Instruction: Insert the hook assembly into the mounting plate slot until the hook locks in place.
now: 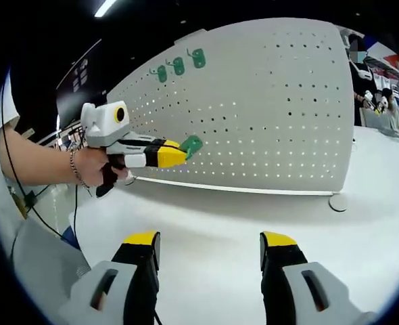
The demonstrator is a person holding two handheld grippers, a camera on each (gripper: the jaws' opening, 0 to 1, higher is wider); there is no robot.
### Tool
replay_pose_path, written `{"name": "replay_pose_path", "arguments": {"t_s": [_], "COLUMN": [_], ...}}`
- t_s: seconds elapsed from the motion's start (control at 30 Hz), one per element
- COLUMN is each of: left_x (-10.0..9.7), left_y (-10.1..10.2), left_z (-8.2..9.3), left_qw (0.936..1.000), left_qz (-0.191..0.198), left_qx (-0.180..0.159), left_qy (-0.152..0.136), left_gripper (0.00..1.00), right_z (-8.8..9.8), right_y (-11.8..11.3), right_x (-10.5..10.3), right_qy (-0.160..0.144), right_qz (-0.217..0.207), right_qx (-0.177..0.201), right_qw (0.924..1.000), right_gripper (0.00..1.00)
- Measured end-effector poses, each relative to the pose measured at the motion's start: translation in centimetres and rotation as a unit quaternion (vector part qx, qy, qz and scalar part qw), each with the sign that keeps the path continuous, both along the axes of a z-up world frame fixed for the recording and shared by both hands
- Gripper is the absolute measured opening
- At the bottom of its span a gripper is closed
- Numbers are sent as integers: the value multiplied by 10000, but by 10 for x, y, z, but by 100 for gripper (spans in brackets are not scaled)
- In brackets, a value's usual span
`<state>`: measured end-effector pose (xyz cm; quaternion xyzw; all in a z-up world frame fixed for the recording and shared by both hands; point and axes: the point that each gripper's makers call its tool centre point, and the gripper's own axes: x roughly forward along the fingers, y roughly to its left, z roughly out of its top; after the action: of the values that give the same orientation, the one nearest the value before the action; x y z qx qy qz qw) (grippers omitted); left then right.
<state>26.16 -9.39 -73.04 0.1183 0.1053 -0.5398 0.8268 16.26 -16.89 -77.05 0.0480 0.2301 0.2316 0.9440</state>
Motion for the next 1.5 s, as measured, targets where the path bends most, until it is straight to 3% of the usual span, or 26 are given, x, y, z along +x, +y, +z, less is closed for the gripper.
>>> {"name": "replay_pose_path", "arguments": {"t_s": [0.2,0.53,1.5], "left_x": [-5,-16,-42], "left_y": [3,5,25], "left_z": [2,21,92], "left_qw": [9999,9995,9928], "left_qz": [14,-18,181], "left_qx": [-91,-322,-1113], "left_qy": [48,-37,-408], "left_gripper": [2,2,2], "right_z": [0,4,10], "right_y": [1,3,10], "right_x": [0,1,-1], "right_qy": [11,-35,-92], "right_qz": [10,7,103], "right_qx": [22,84,88], "right_qw": [10000,10000,9999], "right_gripper": [57,57,57]}}
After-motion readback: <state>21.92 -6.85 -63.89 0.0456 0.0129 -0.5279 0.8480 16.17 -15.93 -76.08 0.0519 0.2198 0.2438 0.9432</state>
